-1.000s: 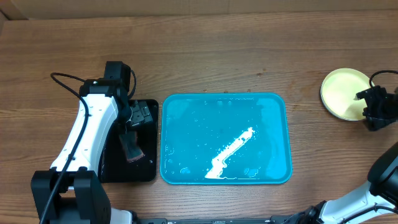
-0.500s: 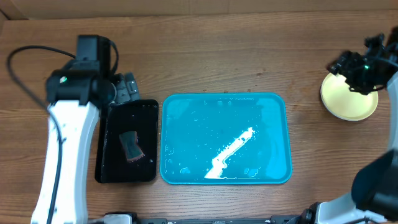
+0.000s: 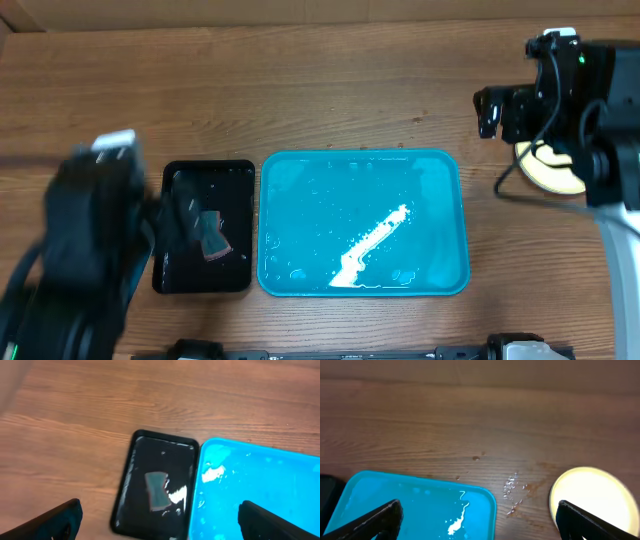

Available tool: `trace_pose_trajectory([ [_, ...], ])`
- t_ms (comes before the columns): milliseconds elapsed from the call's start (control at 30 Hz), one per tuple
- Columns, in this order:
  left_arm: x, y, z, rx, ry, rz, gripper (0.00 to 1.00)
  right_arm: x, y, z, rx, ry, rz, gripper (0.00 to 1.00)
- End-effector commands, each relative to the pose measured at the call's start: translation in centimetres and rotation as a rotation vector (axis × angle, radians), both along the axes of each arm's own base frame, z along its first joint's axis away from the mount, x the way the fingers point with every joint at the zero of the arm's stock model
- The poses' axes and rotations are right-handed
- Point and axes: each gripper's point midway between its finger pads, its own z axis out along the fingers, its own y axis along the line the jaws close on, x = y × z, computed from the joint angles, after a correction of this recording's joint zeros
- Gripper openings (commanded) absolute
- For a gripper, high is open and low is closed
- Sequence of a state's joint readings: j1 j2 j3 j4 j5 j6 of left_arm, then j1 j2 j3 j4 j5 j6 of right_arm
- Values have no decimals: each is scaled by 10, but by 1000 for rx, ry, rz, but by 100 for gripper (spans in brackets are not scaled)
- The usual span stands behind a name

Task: Clean dirty plates on tray and stack at the side
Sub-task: 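Release the yellow plate, raise the right gripper, and retract the left arm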

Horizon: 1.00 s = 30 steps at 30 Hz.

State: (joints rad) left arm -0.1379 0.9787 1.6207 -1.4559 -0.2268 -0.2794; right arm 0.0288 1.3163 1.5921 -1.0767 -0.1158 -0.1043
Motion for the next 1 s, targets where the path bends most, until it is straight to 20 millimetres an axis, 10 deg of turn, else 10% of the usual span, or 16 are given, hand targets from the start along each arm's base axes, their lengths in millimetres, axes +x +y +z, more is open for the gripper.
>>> trace_pose_trajectory([
  [0,-36,13,20,23,-105,31,100,-12,0,21,-50,-56,11,100],
  [300,-103,26,23,7,-205,58,100,-23,3,17,-51,-27,21,100],
  [967,-112,20,9,-10,-144,26,99,-21,3,19,-47,-38,19,100],
])
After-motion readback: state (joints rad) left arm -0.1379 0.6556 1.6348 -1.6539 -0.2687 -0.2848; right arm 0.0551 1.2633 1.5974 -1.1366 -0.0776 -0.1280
